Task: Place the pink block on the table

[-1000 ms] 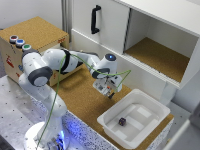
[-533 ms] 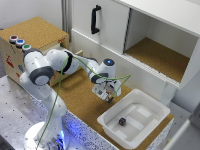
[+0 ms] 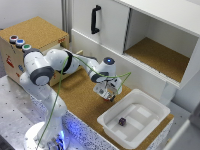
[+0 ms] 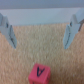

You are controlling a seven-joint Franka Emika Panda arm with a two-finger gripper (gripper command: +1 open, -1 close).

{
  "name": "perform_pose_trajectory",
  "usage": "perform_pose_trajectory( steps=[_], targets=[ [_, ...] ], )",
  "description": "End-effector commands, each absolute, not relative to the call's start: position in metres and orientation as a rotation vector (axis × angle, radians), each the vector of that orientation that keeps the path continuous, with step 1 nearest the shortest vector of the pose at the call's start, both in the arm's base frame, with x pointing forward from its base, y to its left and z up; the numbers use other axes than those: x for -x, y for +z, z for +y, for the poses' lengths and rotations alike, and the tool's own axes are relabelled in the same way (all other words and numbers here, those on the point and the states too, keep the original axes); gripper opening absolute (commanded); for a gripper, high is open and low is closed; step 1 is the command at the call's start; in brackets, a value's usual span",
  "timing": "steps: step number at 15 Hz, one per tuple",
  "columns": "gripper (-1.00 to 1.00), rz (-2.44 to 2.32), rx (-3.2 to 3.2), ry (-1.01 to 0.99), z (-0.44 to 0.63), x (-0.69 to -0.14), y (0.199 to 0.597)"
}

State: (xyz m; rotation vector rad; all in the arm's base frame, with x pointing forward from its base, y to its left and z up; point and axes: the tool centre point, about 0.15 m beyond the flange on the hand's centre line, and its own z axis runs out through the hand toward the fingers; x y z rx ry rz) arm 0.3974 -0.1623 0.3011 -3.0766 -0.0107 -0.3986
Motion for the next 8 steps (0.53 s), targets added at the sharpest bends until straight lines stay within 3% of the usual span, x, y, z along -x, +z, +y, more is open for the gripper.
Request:
perform_pose_trajectory(
  steps=[1, 4, 8],
  targets=[
    [1.00, -0.013, 2.982, -0.448, -0.196, -0.394, 0.394],
    [1.00, -0.031, 2.977, -0.406, -0.195, -0.391, 0.398],
    [1.00, -0.047, 3.032, -0.248, -0.160, -0.386, 0.362]
  ],
)
